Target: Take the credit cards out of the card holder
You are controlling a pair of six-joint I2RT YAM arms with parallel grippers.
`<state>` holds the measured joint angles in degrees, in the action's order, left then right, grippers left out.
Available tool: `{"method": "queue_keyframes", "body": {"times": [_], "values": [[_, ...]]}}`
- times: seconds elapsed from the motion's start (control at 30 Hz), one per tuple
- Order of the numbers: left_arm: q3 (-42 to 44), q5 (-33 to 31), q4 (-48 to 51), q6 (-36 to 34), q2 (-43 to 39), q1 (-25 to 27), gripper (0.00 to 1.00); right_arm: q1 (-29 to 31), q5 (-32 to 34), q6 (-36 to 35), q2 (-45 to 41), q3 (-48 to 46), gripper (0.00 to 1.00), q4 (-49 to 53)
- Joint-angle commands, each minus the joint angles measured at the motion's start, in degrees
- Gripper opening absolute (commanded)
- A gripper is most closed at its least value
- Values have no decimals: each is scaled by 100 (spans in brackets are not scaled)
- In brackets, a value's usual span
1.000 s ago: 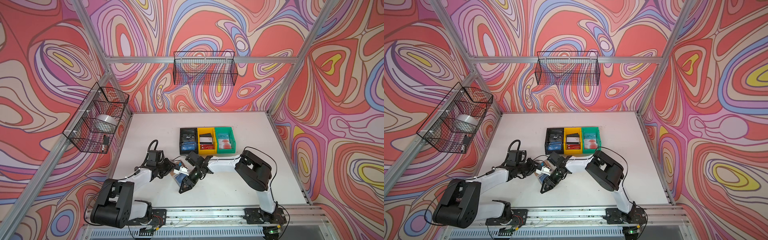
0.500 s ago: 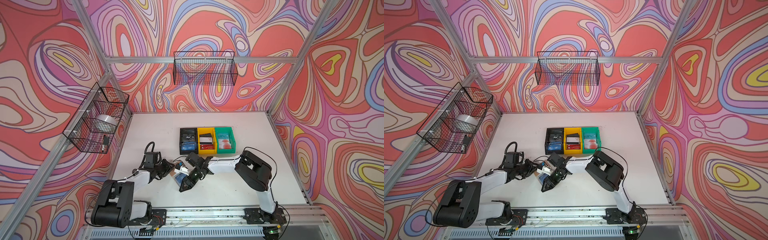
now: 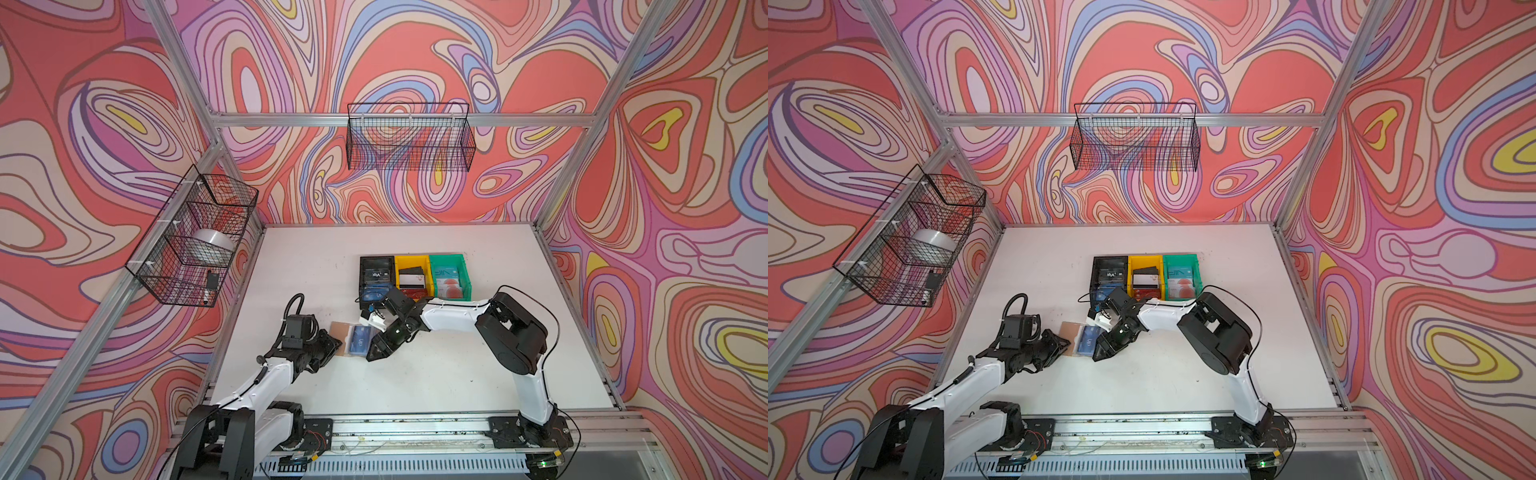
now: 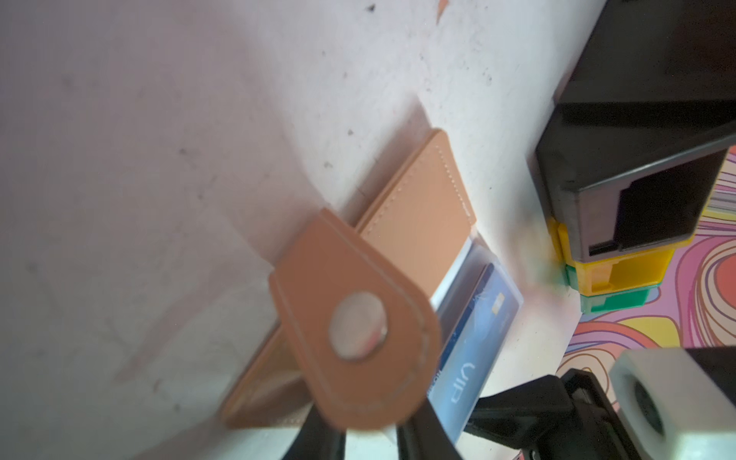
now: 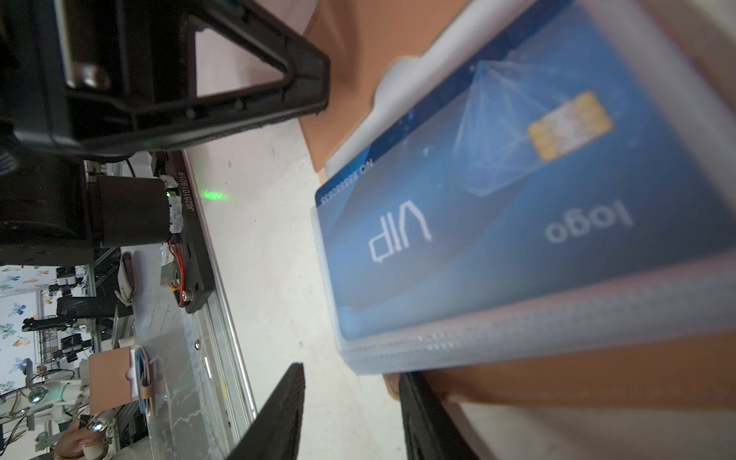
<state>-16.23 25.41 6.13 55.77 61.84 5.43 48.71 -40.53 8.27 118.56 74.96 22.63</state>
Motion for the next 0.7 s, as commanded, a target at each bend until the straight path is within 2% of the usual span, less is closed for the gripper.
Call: {"method": "queue_keyframes", "body": {"times": [0.0,0.23,0.5,0.67], "values": [[526,-98,1073,195,101,-11,25,-65,773,-256,294,113,44,250],[603,25,1354,237,-470,-7,25,-255,920,-389,257,338,44,541],[-40,190,2220,193,-1454,-8,26,-316,1135,-760,159,921,44,1221],[-93,273,1778,308,-1367,-17,28,-315,883,-649,168,1139,44,1226]]}}
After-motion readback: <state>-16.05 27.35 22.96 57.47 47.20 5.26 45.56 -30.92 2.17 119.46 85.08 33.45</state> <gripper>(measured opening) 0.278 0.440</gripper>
